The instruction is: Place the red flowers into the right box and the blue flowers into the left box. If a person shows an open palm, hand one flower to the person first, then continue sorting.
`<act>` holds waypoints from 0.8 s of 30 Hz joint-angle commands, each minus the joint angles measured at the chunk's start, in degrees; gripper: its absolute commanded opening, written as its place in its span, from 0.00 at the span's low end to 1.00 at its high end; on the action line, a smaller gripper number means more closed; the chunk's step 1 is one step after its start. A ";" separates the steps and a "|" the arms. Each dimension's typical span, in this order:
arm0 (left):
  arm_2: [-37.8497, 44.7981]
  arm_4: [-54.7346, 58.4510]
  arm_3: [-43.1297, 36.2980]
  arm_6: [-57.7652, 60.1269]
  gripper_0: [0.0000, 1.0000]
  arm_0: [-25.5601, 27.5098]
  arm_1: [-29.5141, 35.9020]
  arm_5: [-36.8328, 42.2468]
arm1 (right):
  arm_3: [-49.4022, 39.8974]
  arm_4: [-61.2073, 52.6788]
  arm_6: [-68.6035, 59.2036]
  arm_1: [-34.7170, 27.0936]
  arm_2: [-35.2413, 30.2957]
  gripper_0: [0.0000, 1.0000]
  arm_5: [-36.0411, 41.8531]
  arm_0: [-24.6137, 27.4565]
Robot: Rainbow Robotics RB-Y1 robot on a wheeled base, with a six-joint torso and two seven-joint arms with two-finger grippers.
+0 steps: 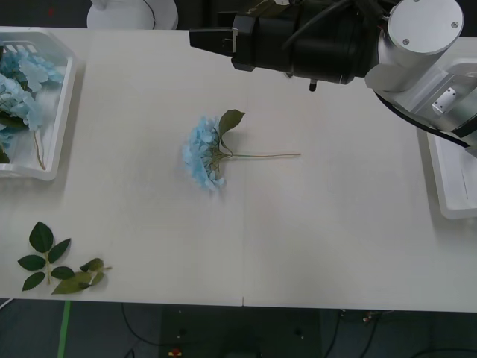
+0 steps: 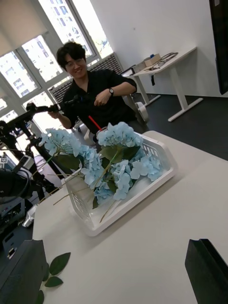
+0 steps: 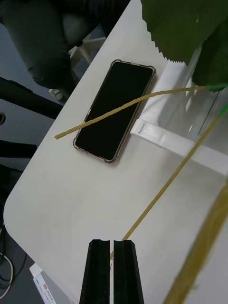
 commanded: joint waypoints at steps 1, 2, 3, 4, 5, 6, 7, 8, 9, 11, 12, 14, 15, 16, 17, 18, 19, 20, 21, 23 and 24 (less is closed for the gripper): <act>-2.23 -0.61 3.44 -0.15 0.00 -3.67 2.37 -3.86 | -1.09 0.87 3.26 -3.88 -2.11 0.86 2.57 -0.67; -4.07 -0.61 4.67 -0.33 0.00 -5.16 2.37 -4.73 | -1.09 1.04 3.53 -4.50 -2.20 0.86 3.19 -0.67; -6.36 -0.61 6.08 -0.50 0.00 -7.36 2.37 -5.26 | -1.09 1.22 3.70 -5.03 -2.29 0.86 3.89 -0.67; -7.77 -0.61 6.60 -0.50 0.00 -8.68 2.37 -5.35 | -1.18 1.31 3.79 -5.38 -2.20 0.86 4.16 -0.67; -10.40 -0.70 7.75 -0.50 0.00 -11.23 2.37 -5.26 | -1.36 1.66 3.97 -6.08 -2.20 0.87 4.77 -0.67; -12.86 -0.61 8.98 -0.50 0.00 -13.60 2.37 -5.26 | -1.44 2.27 4.14 -6.61 -2.20 0.86 5.47 -0.76; -14.53 -0.78 9.94 -0.50 0.00 -15.36 2.37 -5.26 | -1.53 3.06 4.23 -7.05 -2.20 0.86 6.09 -0.67; -16.64 -0.87 10.82 -0.59 0.00 -17.29 2.37 -5.35 | -1.71 3.77 4.41 -7.58 -2.20 0.86 6.88 -0.67; -17.70 -0.87 11.18 -0.68 0.00 -18.43 2.37 -5.26 | -1.71 4.03 4.41 -7.75 -2.29 0.86 7.23 -0.67; -21.83 -1.40 11.97 -1.20 0.00 -22.21 2.37 -5.26 | -1.88 5.35 4.85 -8.54 -2.38 0.86 8.64 -0.67; -22.97 -1.58 11.97 -1.29 0.00 -23.09 2.37 -5.26 | -1.80 5.61 4.93 -8.81 -2.38 0.86 8.99 -0.67; -26.66 -1.75 11.79 -1.38 0.00 -26.34 2.29 -5.26 | -1.88 5.96 5.29 -9.42 -2.73 0.86 10.22 -0.67; -27.19 -1.84 11.79 -1.38 0.00 -26.78 2.29 -5.26 | -1.88 6.14 5.37 -9.69 -2.73 0.86 10.57 -0.67; -27.72 -2.28 11.97 -1.47 0.00 -27.22 2.29 -5.26 | -1.80 6.05 5.55 -10.21 -2.99 0.86 11.19 -0.67; -27.72 -2.45 12.05 -1.47 0.00 -27.22 2.11 -5.26 | -1.80 6.14 5.81 -10.74 -3.08 0.86 11.98 -0.67; -27.72 -2.54 12.14 -1.56 0.00 -27.22 2.02 -5.26 | -1.88 6.05 5.99 -11.09 -3.17 0.86 12.42 -0.67; -27.80 -2.72 12.23 -1.64 0.00 -27.22 1.85 -5.26 | -1.88 6.05 6.25 -11.62 -3.34 0.86 13.30 -0.67; -27.89 -2.98 12.32 -1.82 0.00 -27.22 1.76 -5.26 | -1.88 6.05 6.60 -12.50 -3.43 0.86 14.26 -0.67; -28.07 -2.98 12.32 -1.91 0.02 -27.22 1.67 -5.26 | -1.88 6.05 6.78 -12.94 -3.43 0.86 14.70 -0.76; -28.24 -3.07 12.32 -2.08 0.19 -27.22 1.67 -5.35 | -2.15 6.05 7.66 -14.52 -3.52 0.86 16.72 -0.67; -28.24 -3.07 12.41 -2.08 0.25 -27.13 1.67 -5.44 | -2.23 6.05 7.83 -14.87 -3.52 0.86 17.16 -0.67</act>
